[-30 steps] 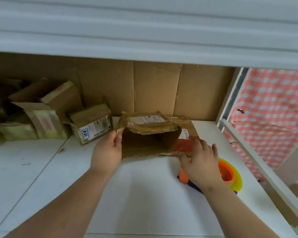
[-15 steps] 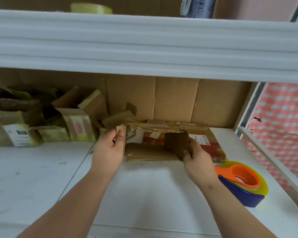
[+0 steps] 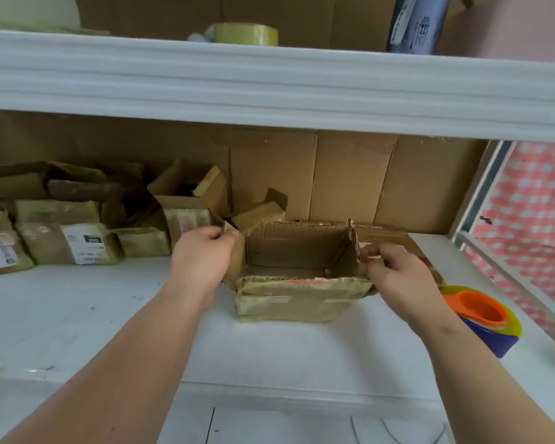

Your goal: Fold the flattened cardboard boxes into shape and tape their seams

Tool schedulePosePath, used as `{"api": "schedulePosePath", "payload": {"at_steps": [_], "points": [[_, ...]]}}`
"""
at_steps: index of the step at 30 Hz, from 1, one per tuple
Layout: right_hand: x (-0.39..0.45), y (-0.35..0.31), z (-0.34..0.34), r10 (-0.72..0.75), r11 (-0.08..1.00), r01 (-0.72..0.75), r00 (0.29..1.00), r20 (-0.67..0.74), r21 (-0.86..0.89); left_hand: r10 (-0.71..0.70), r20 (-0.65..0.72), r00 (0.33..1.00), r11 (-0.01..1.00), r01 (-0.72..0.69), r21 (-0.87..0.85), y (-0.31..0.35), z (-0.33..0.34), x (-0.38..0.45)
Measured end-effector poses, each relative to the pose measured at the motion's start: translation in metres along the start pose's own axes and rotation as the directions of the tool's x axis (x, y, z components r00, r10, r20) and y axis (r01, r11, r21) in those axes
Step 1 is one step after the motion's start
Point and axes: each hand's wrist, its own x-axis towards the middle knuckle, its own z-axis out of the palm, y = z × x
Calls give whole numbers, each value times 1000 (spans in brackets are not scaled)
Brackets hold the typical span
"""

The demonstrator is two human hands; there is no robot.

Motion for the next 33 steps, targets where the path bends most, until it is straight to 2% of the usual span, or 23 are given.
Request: {"api": "schedulePosePath", "payload": {"at_steps": [3,8,11,17,20,25,27,30,31,33], "points": [[-5,-5,-5,-9,999,6,996,90,33,6,23,1000,998,-5,-63,-5,0,3],[-11,2,-8,-53,965,5,983,175,264,-38,43,998,996,42,-78,-3,5,2],[-9,14,-2,-91,944,3,963,252,329,-45,8,999,997,46,-68,-5,10,2],[12,44,12,-204,960,141,943,261,242,49,28,998,999,-48,-4,-7,22,-8],[19,48,17,-224,960,167,941,253,226,136,99,986,984,-146,100,-14,26,-14],[27,57,24,-286,953,260,941,181,154,149,217,965,984,-167,67,-28,33,-17],[29,55,25,-271,950,239,950,152,202,188,246,951,968,-222,116,-30,34,-16],[27,43,19,-158,928,76,967,199,365,253,335,908,840,-377,389,-21,37,-10],[27,41,17,-124,911,25,969,213,413,226,351,909,816,-373,440,-14,38,-9],[31,48,18,-105,895,-5,970,220,447,122,366,923,854,-285,435,0,37,-6]]}}
